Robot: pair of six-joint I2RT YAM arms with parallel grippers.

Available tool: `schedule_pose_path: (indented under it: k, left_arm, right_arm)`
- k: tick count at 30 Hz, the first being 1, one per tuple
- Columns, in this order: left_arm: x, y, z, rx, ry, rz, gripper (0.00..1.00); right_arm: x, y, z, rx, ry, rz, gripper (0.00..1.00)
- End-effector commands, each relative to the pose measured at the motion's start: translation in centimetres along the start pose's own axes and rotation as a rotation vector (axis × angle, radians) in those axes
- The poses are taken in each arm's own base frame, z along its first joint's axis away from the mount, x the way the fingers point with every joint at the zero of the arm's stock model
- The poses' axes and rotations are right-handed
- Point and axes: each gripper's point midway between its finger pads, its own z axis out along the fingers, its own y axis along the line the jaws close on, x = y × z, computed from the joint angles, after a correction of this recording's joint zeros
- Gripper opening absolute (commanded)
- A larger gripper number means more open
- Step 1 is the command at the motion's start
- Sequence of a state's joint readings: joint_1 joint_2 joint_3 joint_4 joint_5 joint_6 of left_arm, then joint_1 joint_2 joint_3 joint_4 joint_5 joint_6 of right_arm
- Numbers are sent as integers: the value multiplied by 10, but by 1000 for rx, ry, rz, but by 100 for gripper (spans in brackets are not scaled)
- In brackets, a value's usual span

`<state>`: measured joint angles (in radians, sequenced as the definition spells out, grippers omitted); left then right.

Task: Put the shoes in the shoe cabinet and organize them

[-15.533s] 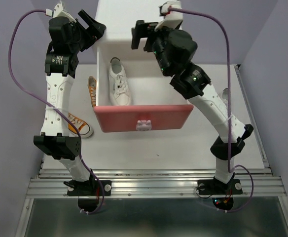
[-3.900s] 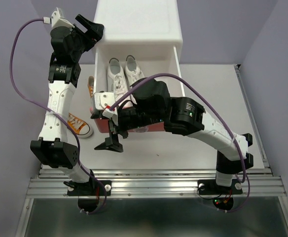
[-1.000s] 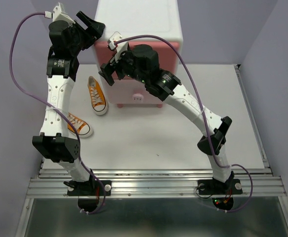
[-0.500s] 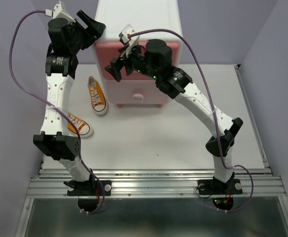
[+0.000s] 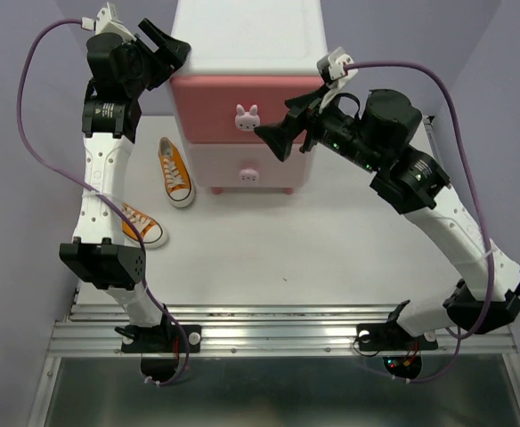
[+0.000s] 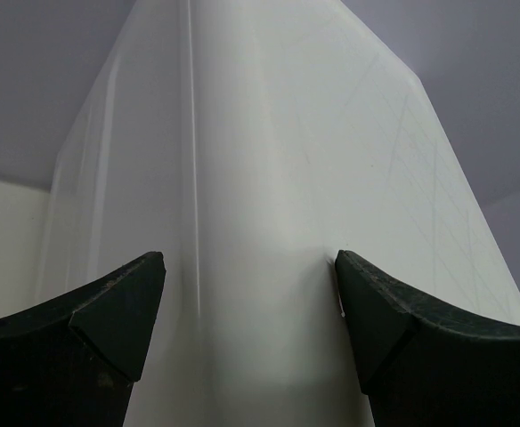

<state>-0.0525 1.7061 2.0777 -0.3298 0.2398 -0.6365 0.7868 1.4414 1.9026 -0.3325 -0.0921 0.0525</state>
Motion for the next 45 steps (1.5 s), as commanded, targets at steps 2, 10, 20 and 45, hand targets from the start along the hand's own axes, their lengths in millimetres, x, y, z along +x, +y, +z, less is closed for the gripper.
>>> schedule_pose_path:
  k: [2, 10, 20, 45]
  left_arm:
    - [102, 106, 10, -301, 324, 16, 87]
    - [104, 98, 12, -253, 325, 4, 87]
    - [105, 83, 11, -174, 369, 17, 87]
    - [104, 75, 19, -95, 346, 47, 87]
  right_arm:
    - [101, -36, -34, 231, 301, 76, 100]
    - [160, -55, -18, 346, 294, 127, 100]
    - [169, -84, 46, 432, 232, 15, 100]
    - [162, -75, 61, 372, 218, 20, 100]
